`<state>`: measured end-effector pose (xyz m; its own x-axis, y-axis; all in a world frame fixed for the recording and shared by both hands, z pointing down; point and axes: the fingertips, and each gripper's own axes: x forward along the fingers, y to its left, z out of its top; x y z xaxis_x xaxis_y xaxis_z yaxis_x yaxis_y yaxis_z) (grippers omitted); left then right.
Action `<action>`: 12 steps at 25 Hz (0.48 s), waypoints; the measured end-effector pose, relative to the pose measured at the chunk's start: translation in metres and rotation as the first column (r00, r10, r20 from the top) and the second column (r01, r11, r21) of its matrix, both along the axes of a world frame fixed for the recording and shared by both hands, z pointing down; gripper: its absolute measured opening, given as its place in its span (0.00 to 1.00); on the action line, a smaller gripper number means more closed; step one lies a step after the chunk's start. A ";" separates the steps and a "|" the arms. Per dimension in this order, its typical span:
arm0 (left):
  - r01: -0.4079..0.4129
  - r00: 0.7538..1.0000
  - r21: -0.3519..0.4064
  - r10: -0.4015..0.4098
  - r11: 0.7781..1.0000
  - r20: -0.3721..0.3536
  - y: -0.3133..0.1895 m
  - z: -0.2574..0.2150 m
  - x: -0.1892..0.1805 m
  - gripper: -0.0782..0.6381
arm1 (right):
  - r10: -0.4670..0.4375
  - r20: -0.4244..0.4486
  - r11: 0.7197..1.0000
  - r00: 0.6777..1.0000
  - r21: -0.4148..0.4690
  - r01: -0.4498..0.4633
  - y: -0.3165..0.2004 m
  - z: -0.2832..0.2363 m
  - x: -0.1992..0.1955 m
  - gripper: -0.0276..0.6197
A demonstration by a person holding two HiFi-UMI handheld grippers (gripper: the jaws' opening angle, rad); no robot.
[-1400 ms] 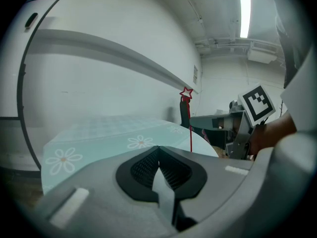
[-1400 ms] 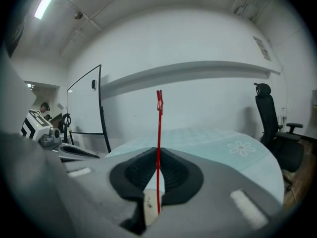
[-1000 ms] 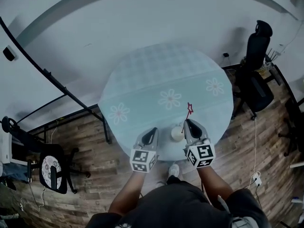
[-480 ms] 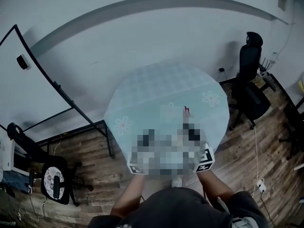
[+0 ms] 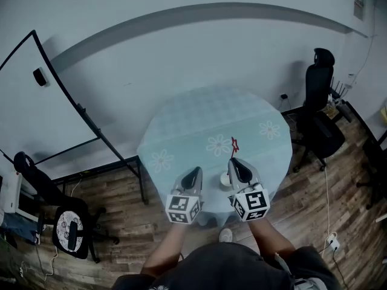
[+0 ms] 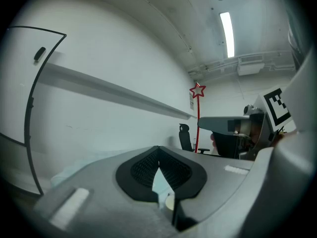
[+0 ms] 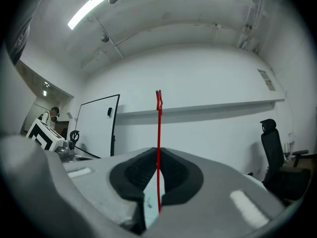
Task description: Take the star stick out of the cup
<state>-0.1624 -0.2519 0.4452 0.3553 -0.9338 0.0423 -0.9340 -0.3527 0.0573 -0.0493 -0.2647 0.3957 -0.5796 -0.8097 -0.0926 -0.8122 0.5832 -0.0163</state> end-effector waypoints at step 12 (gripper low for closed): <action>-0.004 1.000 -0.010 0.004 1.000 -0.001 0.018 0.005 0.014 0.12 | 0.022 -0.007 0.999 1.000 -0.028 -0.022 0.007 0.010 0.017 0.07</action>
<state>-0.1486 -0.2338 0.4505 0.3595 -0.9318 0.0509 -0.9323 -0.3564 0.0616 -0.0327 -0.2572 0.4058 -0.5618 -0.8246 -0.0660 -0.8251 0.5643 -0.0267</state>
